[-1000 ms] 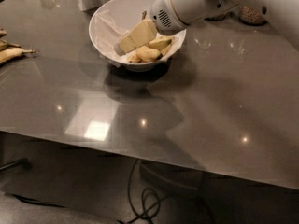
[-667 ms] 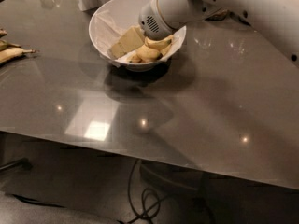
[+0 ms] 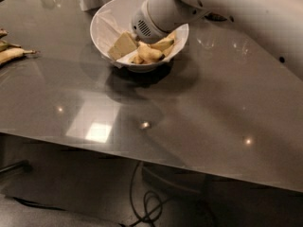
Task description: Pick banana from white bowl
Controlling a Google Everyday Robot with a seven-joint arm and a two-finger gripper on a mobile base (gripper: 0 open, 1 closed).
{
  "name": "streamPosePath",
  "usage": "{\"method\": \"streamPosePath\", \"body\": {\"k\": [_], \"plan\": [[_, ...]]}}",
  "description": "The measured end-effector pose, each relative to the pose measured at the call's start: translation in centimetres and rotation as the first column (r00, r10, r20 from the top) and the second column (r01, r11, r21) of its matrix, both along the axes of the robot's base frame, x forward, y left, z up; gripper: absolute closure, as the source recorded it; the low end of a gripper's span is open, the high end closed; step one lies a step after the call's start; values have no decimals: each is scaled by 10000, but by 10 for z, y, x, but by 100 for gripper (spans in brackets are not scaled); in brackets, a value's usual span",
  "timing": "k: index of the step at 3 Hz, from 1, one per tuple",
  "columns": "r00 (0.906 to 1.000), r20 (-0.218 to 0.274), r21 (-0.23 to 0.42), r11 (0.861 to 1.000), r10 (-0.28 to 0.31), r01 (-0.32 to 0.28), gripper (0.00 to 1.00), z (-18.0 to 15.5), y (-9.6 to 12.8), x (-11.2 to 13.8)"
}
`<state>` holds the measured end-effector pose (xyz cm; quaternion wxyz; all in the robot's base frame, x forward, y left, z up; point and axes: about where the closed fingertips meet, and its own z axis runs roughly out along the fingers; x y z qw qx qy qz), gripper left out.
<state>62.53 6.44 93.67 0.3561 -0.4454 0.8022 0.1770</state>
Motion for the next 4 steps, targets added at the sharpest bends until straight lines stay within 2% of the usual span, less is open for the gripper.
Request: {"method": "streamPosePath", "body": {"k": [1,2,3,4], "plan": [[9993,245,-134,9995,-266,269,30,3,-3,8],[9931,671,-385,9944,-962,989,35,9,-24,21],[9864,912,-522,9885,-1369,1420,35,13,-37,28],[9779,801,-508,9790,-1930,1974,39,7,-57,34]]}}
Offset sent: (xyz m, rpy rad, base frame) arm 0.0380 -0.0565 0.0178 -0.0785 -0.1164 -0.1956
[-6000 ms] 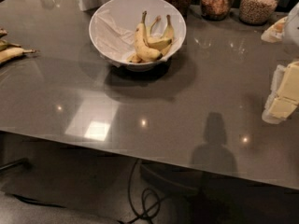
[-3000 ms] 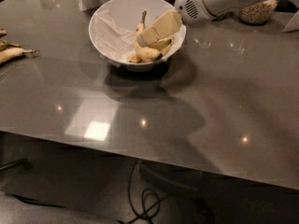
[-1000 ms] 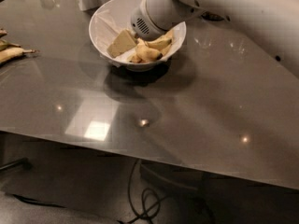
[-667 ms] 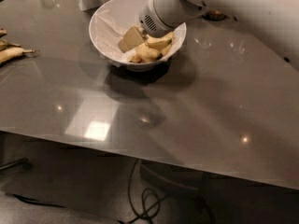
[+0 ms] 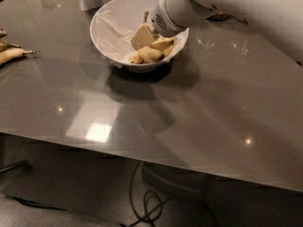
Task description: Pick banana from white bowl
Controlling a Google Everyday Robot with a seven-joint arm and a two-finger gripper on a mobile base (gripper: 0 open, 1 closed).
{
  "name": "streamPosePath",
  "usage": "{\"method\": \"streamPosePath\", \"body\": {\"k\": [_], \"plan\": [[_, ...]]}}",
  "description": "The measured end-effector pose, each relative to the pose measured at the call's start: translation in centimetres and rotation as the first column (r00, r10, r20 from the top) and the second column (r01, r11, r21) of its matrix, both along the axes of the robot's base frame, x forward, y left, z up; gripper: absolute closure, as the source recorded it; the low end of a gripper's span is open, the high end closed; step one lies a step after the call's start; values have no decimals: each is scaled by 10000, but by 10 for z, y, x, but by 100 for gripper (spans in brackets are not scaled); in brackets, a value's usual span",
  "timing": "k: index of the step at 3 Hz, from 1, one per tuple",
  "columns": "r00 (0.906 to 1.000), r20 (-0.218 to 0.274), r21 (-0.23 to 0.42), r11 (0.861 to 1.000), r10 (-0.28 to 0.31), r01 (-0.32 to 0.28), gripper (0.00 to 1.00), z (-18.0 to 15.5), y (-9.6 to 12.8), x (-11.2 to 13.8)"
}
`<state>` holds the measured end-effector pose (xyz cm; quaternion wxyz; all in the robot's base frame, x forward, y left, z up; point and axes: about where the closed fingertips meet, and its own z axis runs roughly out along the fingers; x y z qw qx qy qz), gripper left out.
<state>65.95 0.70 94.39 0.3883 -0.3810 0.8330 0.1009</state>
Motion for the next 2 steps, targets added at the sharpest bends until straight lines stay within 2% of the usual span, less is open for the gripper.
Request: {"method": "streamPosePath", "body": {"k": [1,2], "plan": [[9992,-347,84,9997,-215,218,44,-13,-7,4],[9975,-635,137,9994,-307,316,45,-23,-9,6]]}}
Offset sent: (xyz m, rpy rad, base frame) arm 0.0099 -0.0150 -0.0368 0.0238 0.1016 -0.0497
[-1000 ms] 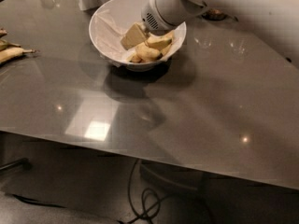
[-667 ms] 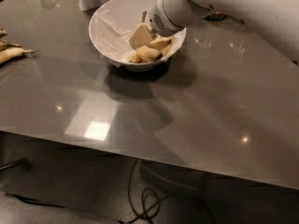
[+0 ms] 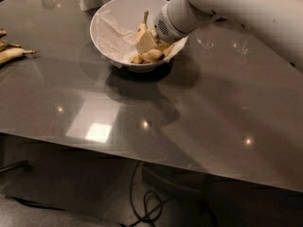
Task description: Pick banana from white bowl
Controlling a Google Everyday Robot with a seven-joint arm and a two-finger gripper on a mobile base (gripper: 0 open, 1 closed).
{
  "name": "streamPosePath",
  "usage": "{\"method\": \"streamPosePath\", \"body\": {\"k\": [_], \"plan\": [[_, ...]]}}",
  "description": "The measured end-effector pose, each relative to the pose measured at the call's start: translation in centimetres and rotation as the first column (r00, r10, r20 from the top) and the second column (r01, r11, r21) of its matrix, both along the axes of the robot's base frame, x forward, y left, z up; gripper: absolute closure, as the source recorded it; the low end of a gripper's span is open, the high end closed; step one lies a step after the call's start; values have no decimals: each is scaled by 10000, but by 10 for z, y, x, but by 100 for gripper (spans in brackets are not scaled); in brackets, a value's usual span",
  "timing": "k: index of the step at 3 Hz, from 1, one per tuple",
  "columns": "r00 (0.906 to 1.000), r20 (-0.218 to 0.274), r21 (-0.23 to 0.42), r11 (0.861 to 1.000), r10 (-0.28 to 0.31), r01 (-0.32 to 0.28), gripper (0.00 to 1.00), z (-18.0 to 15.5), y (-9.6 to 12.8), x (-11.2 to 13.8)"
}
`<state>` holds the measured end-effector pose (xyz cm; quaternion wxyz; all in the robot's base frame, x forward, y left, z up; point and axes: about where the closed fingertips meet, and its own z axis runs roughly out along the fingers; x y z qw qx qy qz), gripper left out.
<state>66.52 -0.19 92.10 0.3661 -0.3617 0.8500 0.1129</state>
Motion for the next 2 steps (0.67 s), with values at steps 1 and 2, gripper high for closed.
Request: {"method": "streamPosePath", "body": {"k": [1,2], "plan": [[9995,-301,61,10000,59,-57,46,-11,4,1],[9974,-700,70,9998,196,-192,46,-24,13,2]]}}
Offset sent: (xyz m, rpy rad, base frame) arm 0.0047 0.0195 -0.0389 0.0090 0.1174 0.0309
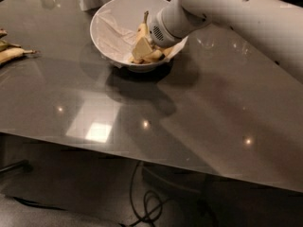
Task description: Pick banana from white bowl
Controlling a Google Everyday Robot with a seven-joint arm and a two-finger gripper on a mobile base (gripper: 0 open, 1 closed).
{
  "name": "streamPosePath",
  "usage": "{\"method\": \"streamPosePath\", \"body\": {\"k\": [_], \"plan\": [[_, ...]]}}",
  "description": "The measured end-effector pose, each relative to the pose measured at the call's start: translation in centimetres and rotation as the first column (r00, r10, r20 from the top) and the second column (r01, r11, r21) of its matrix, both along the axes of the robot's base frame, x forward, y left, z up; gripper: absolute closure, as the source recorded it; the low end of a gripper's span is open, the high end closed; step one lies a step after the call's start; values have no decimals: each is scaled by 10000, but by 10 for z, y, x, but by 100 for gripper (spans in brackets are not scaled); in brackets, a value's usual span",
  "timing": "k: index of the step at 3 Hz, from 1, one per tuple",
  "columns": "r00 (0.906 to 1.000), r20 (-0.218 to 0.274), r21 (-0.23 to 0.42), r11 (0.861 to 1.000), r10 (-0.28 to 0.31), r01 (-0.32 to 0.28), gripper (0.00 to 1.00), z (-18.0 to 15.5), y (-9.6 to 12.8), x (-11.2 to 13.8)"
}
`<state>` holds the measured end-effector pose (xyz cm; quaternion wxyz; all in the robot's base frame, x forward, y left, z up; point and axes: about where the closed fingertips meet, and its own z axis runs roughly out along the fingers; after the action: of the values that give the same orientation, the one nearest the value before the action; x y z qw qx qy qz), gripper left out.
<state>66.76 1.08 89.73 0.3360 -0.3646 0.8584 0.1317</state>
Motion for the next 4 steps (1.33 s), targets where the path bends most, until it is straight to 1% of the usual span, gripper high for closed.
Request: {"method": "streamPosePath", "body": {"k": [1,2,3,4], "plan": [[9995,-316,-105,9999,0,-3,47,-11,1,2],[9987,-491,-221,9997,-94,83,49,-19,-3,4],[9984,-521,-307,9993,-211,195,68,-21,-8,6],[9993,-243,-264,9993,-271,264,91,-11,-11,5]]}}
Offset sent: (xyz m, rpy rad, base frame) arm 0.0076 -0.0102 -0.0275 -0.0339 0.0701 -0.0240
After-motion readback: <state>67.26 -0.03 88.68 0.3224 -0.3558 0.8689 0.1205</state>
